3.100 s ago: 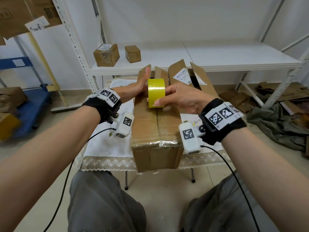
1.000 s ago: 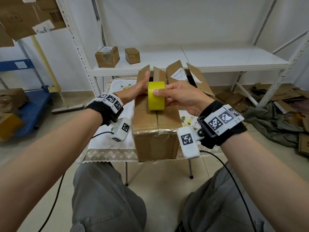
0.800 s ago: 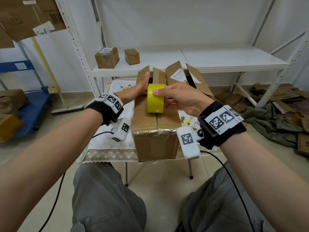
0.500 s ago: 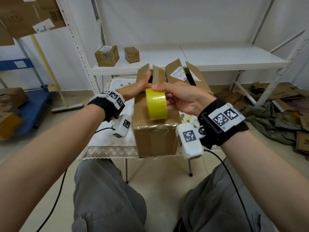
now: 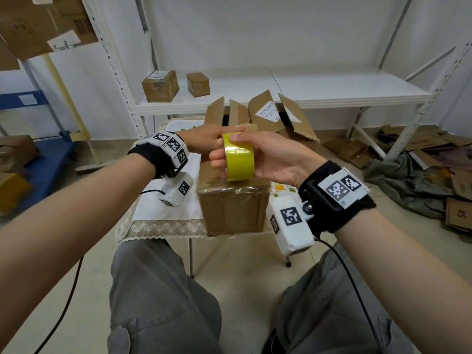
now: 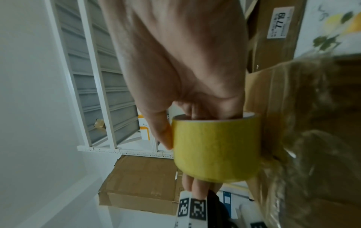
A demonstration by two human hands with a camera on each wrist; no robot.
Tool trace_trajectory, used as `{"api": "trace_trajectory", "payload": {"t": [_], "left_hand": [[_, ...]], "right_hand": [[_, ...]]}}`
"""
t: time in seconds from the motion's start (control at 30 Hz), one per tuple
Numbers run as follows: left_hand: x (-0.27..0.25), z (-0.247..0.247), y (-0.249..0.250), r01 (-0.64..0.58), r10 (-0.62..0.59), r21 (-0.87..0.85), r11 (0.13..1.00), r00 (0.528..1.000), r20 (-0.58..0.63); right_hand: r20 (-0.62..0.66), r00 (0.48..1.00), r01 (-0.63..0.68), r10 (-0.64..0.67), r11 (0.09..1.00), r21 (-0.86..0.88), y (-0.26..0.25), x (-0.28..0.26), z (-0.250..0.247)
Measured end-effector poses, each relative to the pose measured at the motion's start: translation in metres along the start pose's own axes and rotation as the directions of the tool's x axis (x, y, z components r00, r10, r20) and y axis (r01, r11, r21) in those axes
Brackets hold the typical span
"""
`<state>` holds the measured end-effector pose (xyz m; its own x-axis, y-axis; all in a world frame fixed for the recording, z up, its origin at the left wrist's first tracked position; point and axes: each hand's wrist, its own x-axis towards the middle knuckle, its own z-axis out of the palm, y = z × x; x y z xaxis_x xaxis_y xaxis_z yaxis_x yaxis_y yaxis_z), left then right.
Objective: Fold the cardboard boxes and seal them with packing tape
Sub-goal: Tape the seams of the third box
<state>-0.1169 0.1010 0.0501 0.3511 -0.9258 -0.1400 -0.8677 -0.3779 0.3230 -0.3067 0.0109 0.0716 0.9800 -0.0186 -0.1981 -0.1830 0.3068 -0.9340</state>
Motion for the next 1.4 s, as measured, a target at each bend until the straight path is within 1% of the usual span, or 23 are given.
{"api": "trace_trajectory", "payload": {"t": [0.07, 0.2, 0.33, 0.4, 0.5, 0.57, 0.7, 0.73, 0.8, 0.87, 0.97, 1.07, 1.13, 1.2, 1.33, 1.4], "left_hand": [[-0.003, 0.0, 0.001, 0.004, -0.005, -0.008, 1.0, 0.999, -0.048], [-0.009, 0.005, -0.003, -0.033, 0.027, -0.037, 0.999, 0.986, -0.164], [-0.013, 0.014, -0.01, -0.097, 0.082, -0.064, 0.993, 0.975, -0.205], [-0.014, 0.016, -0.011, -0.107, 0.082, -0.1, 0.989, 0.971, -0.224], [-0.014, 0.018, -0.008, -0.105, 0.066, -0.176, 0.979, 0.975, -0.214], [-0.015, 0.018, -0.005, -0.098, 0.063, -0.208, 0.973, 0.983, -0.172], [-0.02, 0.019, 0.006, -0.113, 0.089, -0.216, 0.97, 0.989, -0.119], [-0.019, 0.019, 0.005, -0.087, 0.067, -0.216, 0.972, 0.993, -0.098], [-0.02, 0.02, 0.008, -0.003, -0.014, -0.205, 0.979, 0.997, -0.08], [-0.021, 0.02, 0.014, 0.017, -0.032, -0.208, 0.978, 0.997, -0.07], [-0.024, 0.025, 0.019, 0.067, -0.086, -0.229, 0.971, 0.994, -0.072], [-0.024, 0.025, 0.022, 0.069, -0.082, -0.184, 0.981, 0.995, -0.063], [-0.025, 0.025, 0.026, 0.043, -0.053, -0.123, 0.991, 0.996, -0.077], [-0.027, 0.025, 0.031, 0.052, -0.06, -0.101, 0.994, 0.995, -0.078], [-0.04, 0.025, 0.041, 0.084, -0.091, -0.133, 0.988, 0.995, -0.051], [-0.043, 0.026, 0.043, 0.052, -0.061, -0.171, 0.984, 0.997, -0.051]], "right_hand": [[-0.003, 1.0, 0.024, -0.024, 0.999, 0.024, -0.001, 0.0, 0.001], [-0.026, 0.998, 0.06, -0.059, 0.998, 0.019, 0.001, 0.001, 0.002], [-0.058, 0.997, 0.061, -0.059, 0.998, 0.03, 0.005, 0.006, 0.0], [-0.06, 0.996, 0.067, -0.065, 0.997, 0.037, 0.005, 0.007, -0.001], [-0.056, 0.996, 0.077, -0.075, 0.997, 0.029, 0.005, 0.008, -0.003], [-0.052, 0.996, 0.076, -0.074, 0.997, 0.026, 0.006, 0.007, -0.003], [-0.043, 0.998, 0.042, -0.04, 0.998, 0.039, 0.005, 0.005, 0.0], [-0.05, 0.998, 0.037, -0.035, 0.999, 0.038, 0.004, 0.004, 0.001], [-0.077, 0.997, 0.033, -0.03, 0.999, 0.043, 0.003, 0.001, 0.006], [-0.106, 0.994, 0.032, -0.026, 0.998, 0.054, 0.003, -0.001, 0.01], [-0.109, 0.994, 0.024, -0.016, 0.997, 0.068, 0.006, -0.009, 0.014], [-0.117, 0.993, 0.023, -0.012, 0.995, 0.094, 0.008, -0.017, 0.016], [-0.126, 0.992, 0.031, -0.017, 0.994, 0.108, 0.01, -0.022, 0.018], [-0.127, 0.992, 0.031, -0.016, 0.992, 0.12, 0.012, -0.026, 0.019], [-0.121, 0.993, 0.013, 0.005, 0.989, 0.148, 0.013, -0.032, 0.02], [-0.119, 0.993, 0.003, 0.017, 0.986, 0.165, 0.013, -0.034, 0.022]]}}
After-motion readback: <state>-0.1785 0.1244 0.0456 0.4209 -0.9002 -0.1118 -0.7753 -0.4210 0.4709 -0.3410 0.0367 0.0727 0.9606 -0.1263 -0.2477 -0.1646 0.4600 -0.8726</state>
